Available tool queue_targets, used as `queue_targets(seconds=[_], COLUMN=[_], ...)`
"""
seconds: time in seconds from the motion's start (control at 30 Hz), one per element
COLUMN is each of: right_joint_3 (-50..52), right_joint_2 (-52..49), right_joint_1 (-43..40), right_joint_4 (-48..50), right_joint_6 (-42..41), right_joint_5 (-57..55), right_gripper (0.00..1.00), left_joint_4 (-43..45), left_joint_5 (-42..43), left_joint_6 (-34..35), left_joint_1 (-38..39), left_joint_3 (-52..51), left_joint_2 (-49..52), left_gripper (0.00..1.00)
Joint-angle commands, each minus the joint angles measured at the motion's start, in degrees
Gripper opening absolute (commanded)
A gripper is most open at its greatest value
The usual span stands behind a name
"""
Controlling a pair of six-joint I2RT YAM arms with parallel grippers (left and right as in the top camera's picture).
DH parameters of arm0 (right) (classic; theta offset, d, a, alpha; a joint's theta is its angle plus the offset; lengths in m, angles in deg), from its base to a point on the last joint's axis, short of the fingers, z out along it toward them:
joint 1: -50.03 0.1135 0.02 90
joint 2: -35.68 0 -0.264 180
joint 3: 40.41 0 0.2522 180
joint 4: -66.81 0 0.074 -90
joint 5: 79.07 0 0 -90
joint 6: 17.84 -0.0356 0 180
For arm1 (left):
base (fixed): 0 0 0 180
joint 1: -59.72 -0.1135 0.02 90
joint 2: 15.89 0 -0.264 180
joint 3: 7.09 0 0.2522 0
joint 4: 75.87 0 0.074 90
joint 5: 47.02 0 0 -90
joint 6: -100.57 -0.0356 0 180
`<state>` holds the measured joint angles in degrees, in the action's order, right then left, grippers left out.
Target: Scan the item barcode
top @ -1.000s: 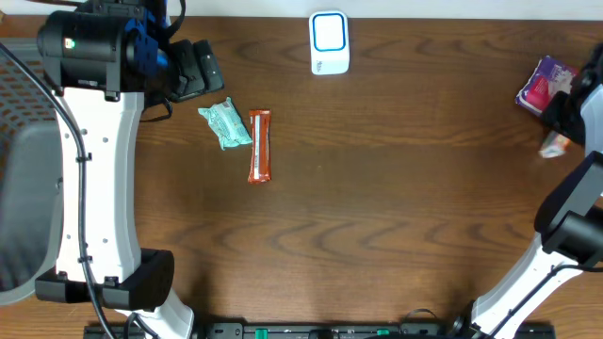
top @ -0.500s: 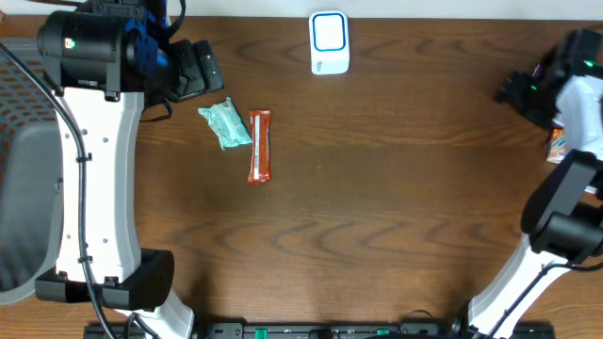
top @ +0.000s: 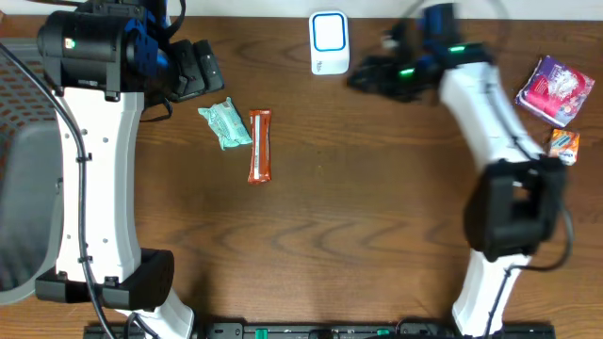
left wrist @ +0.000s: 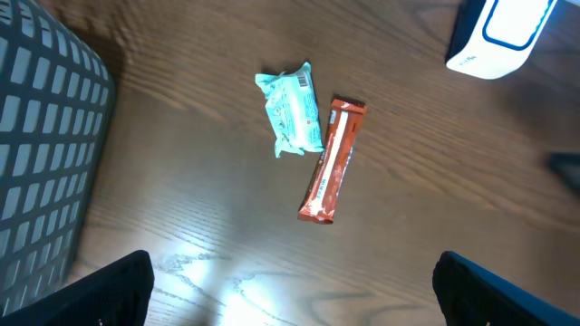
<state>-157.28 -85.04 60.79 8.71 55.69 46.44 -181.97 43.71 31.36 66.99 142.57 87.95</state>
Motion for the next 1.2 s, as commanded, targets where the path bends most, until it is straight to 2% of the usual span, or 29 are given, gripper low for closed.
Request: queue_targets(seconds=[0.0,0.3,0.57,0.7,0.77,0.83,0.93,0.97,1.17], right_joint_3=[-0.2,-0.2,-0.2,-0.2,-0.2,-0.2,-0.2,-0.2,-1.6], right_joint_2=[-4.9,-11.1,-16.4,-19.2,-20.0,-20.2,-20.2,-20.2,-19.6], right_joint_1=[6.3,18.0,21.4,22.7,23.1,23.1,23.0,22.9,21.8], right_joint_4=[3.8,12.4,16.1,16.5,16.6,16.4,16.8,17.4,17.9], right_joint_6=[-8.1,-14.9,-18.1,-20.2,-20.2,-20.1,-20.1,-19.6,-16.5], right_joint_5=[2.6,0.8,-0.7,-0.7,-1.0,-2.3,-4.6,-4.6,-6.5], right_gripper=[0.75,0.72,0.66,0.60,0.53,0.37,0.07,0.01,0.01], left_joint_4=[-4.4,-4.4,-4.4,-4.4,-4.4,-4.4,-4.4,-4.4,-4.4], left_joint_5=[-0.3,-0.3,-0.3,-0.3,-0.3,-0.3,-0.3,-0.3,-0.3], left_joint_6=[-0.1,-0.1,-0.1,-0.1,-0.1,-0.1,-0.1,-0.1,-0.1], left_joint_1=[-0.2,-0.2,-0.2,-0.2,-0.2,-0.2,-0.2,-0.2,-0.2], left_joint_3=[0.1,0.1,0.1,0.1,0.1,0.1,0.1,0.1,0.1], left_joint_2=[0.3,0.3,0.3,0.3,0.3,0.3,0.3,0.3,0.3], left_gripper=[0.98,0.98,0.98,0.98,0.98,0.98,0.98,0.98,0.98])
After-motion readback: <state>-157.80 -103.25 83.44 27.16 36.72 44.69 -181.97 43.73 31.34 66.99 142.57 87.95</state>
